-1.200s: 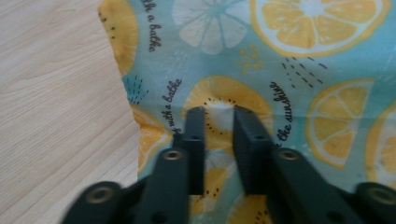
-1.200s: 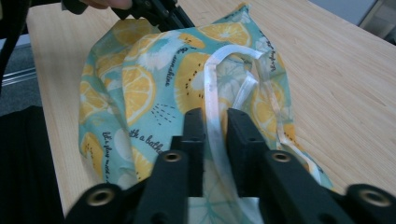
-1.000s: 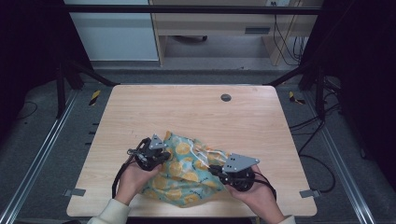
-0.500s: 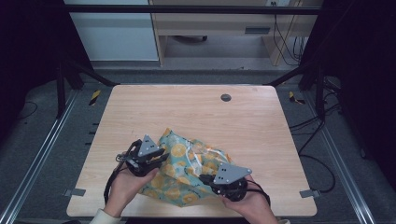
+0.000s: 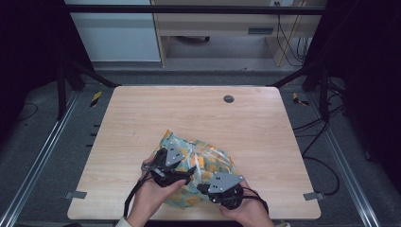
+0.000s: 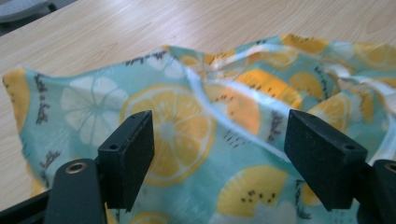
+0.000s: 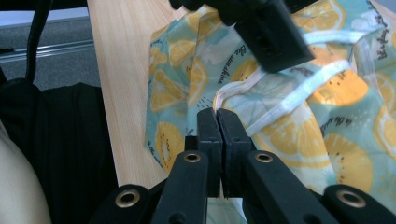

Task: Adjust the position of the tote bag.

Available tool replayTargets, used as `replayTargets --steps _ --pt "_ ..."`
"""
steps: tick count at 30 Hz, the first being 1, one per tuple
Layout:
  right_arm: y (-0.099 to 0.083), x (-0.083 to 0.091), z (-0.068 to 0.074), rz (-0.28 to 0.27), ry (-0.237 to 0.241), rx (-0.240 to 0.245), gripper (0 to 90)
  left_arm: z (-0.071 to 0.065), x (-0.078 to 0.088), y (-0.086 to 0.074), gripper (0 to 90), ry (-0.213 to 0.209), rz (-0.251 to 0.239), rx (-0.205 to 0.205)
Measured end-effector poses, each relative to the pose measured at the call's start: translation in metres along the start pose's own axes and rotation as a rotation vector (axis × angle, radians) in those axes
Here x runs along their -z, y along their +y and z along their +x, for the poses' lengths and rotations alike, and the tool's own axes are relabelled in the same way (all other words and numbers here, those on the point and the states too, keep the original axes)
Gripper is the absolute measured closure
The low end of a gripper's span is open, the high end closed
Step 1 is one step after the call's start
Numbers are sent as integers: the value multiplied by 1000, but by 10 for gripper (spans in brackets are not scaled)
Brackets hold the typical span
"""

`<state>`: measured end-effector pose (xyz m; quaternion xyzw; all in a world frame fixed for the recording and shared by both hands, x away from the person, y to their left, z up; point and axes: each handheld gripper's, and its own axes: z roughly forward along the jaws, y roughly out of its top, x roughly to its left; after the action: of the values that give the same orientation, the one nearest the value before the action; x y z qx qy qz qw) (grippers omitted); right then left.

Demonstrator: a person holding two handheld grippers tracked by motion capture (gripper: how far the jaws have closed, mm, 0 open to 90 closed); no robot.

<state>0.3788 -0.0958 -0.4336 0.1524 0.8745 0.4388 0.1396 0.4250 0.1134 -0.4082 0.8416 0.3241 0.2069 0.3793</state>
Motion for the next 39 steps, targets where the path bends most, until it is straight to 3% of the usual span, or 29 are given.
replayTargets --steps 4,10,13,18,24,29,32,33,34,35,36,38,39 --pt "-2 -1 -1 18 -3 -11 893 0 4 -12 318 -4 -7 22" --pt "-3 -1 -3 42 -4 -34 887 -2 3 -28 498 -63 -5 36" --pt "0 0 -4 42 11 -49 807 -2 5 -32 629 -75 -13 29" --pt "14 11 -11 13 -17 -75 708 0 10 -37 754 -85 -33 19" --pt "19 0 -22 60 -21 -121 678 1 14 -39 835 -90 -61 19" --pt "15 -11 -22 67 13 -165 626 -1 19 -39 865 -87 -87 19" --pt "16 -14 -22 83 0 -173 608 -2 22 -38 871 -90 -100 19" --pt "18 -16 -23 72 0 -179 671 -2 23 -38 871 -88 -106 21" --pt "18 -16 -23 72 0 -179 671 -3 24 -38 871 -89 -111 23" --pt "22 -17 -22 53 7 -165 800 -3 26 -38 870 -90 -120 24" --pt "22 -17 -22 53 7 -165 800 -3 27 -38 870 -90 -126 22" --pt "27 -15 -20 48 -3 -158 882 -4 30 -37 863 -82 -141 19" --pt "31 -12 -20 45 -28 -143 895 -4 36 -38 851 -63 -162 15"
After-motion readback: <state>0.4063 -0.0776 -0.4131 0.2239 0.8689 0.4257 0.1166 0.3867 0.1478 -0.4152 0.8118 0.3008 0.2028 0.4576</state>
